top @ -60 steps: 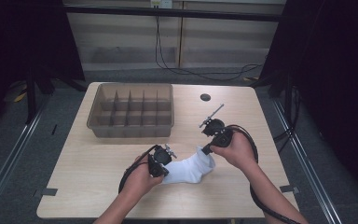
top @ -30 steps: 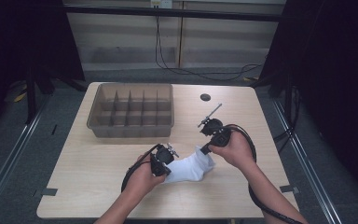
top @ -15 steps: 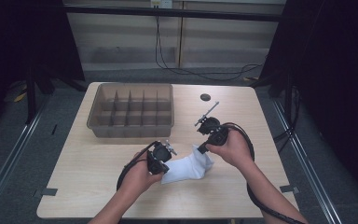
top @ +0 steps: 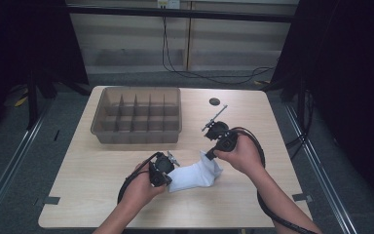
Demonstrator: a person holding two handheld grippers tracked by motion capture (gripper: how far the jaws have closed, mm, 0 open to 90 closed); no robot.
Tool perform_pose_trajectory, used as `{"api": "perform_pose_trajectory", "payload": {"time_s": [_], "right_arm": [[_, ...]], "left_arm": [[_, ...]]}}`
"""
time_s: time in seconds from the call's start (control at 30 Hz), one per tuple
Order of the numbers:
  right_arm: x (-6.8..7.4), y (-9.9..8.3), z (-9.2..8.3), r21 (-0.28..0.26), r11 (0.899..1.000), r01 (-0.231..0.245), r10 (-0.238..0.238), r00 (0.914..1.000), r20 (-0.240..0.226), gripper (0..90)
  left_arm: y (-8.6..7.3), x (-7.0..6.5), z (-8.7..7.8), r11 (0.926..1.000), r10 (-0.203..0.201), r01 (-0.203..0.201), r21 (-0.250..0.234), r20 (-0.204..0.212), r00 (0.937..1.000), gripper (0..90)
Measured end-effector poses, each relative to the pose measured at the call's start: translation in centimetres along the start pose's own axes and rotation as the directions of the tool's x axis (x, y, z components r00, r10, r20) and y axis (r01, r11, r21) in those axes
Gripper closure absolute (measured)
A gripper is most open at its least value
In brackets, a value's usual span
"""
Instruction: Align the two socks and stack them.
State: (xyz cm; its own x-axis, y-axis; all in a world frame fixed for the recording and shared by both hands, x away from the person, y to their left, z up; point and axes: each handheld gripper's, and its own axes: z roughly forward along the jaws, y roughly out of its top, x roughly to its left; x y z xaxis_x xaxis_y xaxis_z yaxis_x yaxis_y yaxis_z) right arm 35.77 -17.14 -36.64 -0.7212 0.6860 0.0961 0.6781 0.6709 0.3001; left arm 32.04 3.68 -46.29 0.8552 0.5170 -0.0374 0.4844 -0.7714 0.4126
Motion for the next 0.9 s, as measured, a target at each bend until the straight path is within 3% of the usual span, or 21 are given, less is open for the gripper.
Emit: {"api": "perform_pose_trajectory", "payload": {"time_s": [0.37,0.9], "right_arm": [[1.4,0.9,-0.6,-0.006,0.999,0.035,-0.035,0.9994,-0.006,88.4],[2.4,1.4,2.2,0.022,0.997,0.075,-0.074,0.9965,-0.039,88.4]], "left_arm": [[0.4,-0.4,0.7,0.999,-0.019,0.019,-0.041,-0.001,0.9998,87.3],[0.3,-0.5,0.9,0.9991,-0.017,0.017,-0.039,0.003,0.9999,88.3]]}}
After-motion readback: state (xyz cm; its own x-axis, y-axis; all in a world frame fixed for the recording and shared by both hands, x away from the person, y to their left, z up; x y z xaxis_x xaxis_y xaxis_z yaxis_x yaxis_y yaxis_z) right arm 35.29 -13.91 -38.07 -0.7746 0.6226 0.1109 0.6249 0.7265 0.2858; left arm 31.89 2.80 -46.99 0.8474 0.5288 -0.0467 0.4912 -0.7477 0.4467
